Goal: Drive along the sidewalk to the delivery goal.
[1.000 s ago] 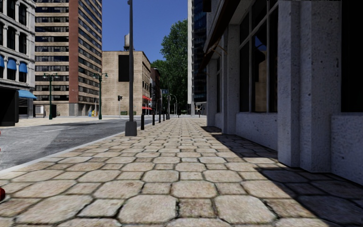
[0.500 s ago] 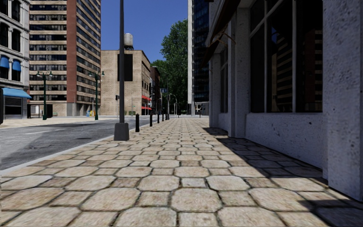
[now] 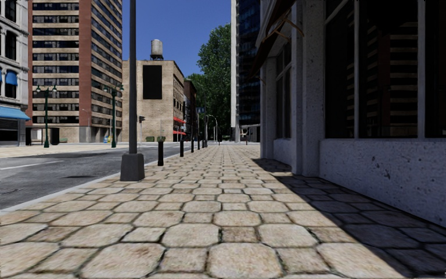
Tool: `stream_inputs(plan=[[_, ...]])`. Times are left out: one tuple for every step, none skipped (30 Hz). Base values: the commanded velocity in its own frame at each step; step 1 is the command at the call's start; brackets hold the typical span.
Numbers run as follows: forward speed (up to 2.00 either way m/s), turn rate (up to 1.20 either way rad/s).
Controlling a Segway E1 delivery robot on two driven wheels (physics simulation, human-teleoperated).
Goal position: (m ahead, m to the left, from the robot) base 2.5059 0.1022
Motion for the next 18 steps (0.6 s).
stream_inputs(plan=[[2.0,0.0],[2.0,0.0],[2.0,0.0],[2.0,0.0],[2.0,0.0],[2.0,0.0],[2.0,0.0],[2.0,0.0],[2.0,0.0],[2.0,0.0],[2.0,0.0],[2.0,0.0],[2.0,0.0],[2.0,0.0],[2.0,0.0],[2.0,0.0],[2.0,0.0],[2.0,0.0]])
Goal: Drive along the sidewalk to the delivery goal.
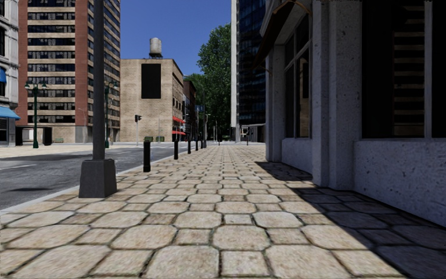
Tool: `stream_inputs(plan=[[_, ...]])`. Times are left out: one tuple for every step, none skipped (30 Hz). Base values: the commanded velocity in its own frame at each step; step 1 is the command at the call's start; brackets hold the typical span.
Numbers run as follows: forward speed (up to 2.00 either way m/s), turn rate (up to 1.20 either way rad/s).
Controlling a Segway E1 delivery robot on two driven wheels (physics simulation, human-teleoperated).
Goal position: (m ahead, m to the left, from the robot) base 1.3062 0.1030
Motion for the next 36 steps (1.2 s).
stream_inputs(plan=[[2.0,0.0],[2.0,0.0],[2.0,0.0],[2.0,0.0],[2.0,0.0],[2.0,0.0],[2.0,0.0],[1.97,0.0],[1.97,0.0],[1.89,0.0],[1.67,0.0],[1.31,0.0],[1.31,0.0],[0.95,0.0],[0.82,0.0],[0.82,0.0],[0.77,0.0],[0.77,0.0],[0.76,0.0],[0.76,0.0],[0.76,0.0],[0.76,0.0],[0.76,0.0],[0.76,0.0],[0.76,0.0],[0.69,0.0],[0.69,0.0],[0.0,0.0],[0.0,0.0],[0.0,0.0],[0.0,0.0],[0.0,0.0],[0.0,0.0],[0.0,0.0],[0.0,0.0],[0.0,0.0]])
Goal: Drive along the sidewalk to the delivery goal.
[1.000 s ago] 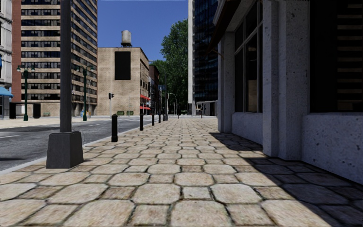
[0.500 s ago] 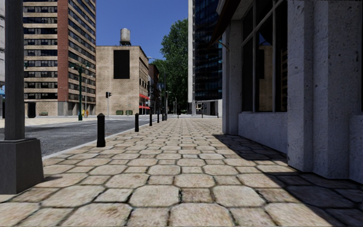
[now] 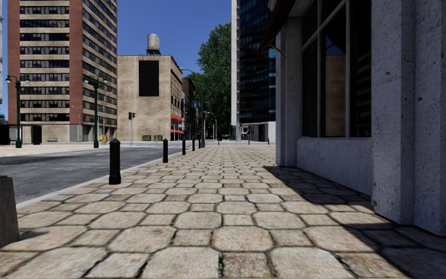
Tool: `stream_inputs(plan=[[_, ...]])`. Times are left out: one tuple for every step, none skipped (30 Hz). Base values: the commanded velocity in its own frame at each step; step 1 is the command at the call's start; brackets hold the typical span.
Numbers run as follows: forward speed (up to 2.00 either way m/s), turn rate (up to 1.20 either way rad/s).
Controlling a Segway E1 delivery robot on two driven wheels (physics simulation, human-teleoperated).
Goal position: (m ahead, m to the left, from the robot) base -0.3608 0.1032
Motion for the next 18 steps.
stream_inputs(plan=[[0.0,0.0],[0.0,0.0],[0.0,0.0],[0.0,0.0],[0.0,0.0],[0.0,0.0],[0.0,0.0],[0.0,0.0],[0.0,0.0],[0.0,0.0],[0.0,0.0],[0.0,0.0],[0.0,0.0],[0.0,0.0],[0.0,0.0],[0.0,0.0],[0.0,0.0],[0.0,0.0]])
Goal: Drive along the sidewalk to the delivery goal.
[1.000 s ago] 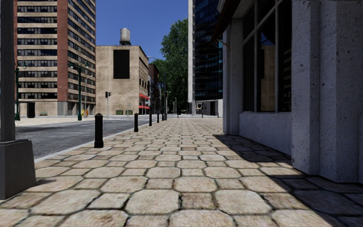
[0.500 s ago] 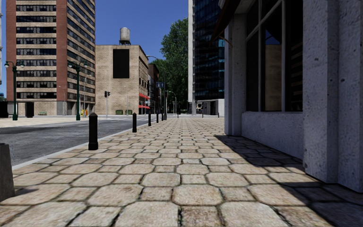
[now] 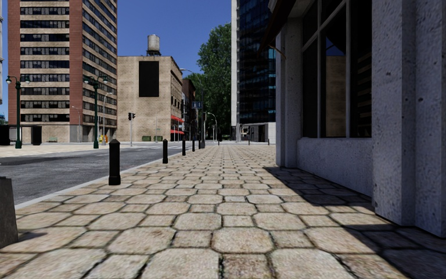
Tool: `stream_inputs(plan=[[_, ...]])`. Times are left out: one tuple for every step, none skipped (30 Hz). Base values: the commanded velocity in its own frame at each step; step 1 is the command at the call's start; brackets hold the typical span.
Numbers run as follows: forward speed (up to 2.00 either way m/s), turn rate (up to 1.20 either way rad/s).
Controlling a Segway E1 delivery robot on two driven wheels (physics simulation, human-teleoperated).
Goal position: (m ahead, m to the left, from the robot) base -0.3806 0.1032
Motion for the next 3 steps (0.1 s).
stream_inputs(plan=[[0.0,0.0],[0.0,0.0],[0.0,0.0]])
